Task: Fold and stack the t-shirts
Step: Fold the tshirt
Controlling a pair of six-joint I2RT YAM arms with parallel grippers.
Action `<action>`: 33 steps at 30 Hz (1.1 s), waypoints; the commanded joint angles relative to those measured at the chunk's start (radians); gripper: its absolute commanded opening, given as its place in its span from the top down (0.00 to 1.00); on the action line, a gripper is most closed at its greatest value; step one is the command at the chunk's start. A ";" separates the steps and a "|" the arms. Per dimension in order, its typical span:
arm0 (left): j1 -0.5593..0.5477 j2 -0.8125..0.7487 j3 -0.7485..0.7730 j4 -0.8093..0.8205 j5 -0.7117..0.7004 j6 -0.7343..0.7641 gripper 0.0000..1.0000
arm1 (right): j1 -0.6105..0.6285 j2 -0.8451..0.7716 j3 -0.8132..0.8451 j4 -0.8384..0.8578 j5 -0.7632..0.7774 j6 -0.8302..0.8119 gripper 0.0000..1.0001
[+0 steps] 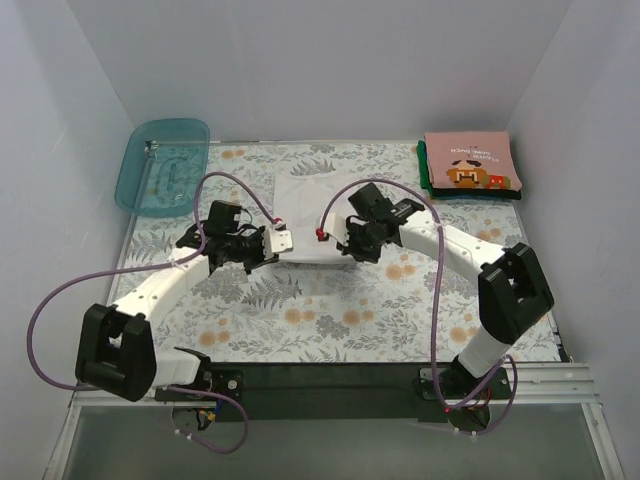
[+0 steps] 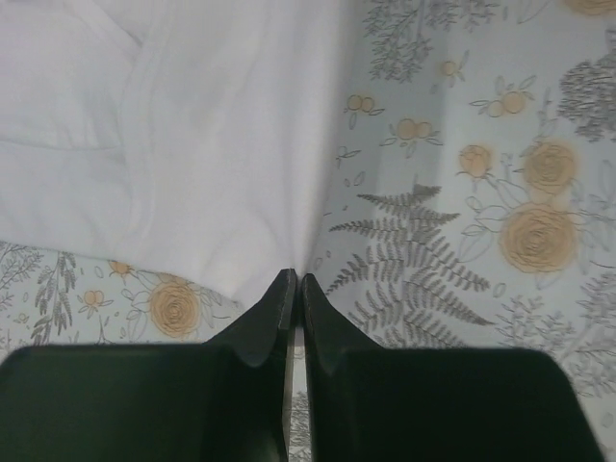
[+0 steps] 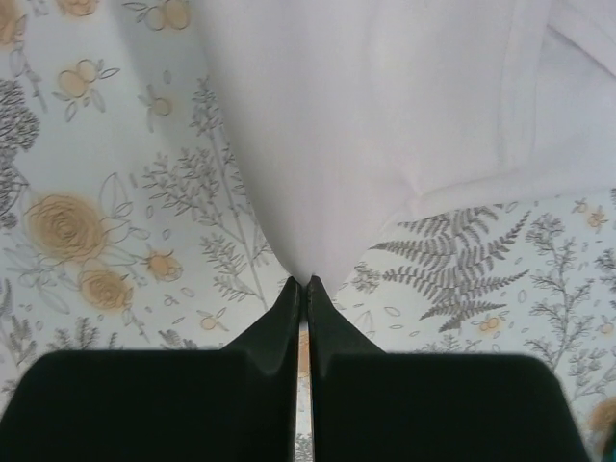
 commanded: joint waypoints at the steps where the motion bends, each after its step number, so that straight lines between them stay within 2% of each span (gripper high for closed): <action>1: -0.011 -0.101 -0.012 -0.206 0.063 0.007 1.00 | 0.026 -0.084 -0.061 -0.102 -0.042 0.025 0.99; 6: -0.037 -0.249 -0.055 -0.413 0.151 -0.056 1.00 | 0.190 -0.251 -0.192 -0.139 -0.069 0.096 0.99; 8: -0.062 -0.332 -0.081 -0.462 0.168 -0.117 1.00 | 0.227 -0.293 -0.206 -0.162 -0.124 0.132 0.99; 11: -0.065 -0.413 -0.082 -0.508 0.166 -0.171 1.00 | 0.227 -0.324 -0.180 -0.197 -0.194 0.158 0.99; 15: -0.064 -0.385 0.012 -0.505 0.166 -0.264 1.00 | 0.211 -0.263 -0.077 -0.226 -0.135 0.094 0.99; 19: -0.024 -0.241 0.108 -0.406 0.137 -0.280 1.00 | 0.139 -0.138 0.049 -0.228 -0.080 -0.012 0.99; 23: 0.088 -0.014 0.215 -0.219 0.159 -0.291 1.00 | 0.024 0.000 0.185 -0.228 -0.064 -0.101 0.99; 29: 0.104 0.329 0.396 -0.036 0.084 -0.318 1.00 | -0.073 0.259 0.398 -0.228 -0.050 -0.202 0.99; 33: 0.104 0.526 0.510 0.004 0.039 -0.378 1.00 | -0.112 0.435 0.478 -0.220 -0.043 -0.224 0.99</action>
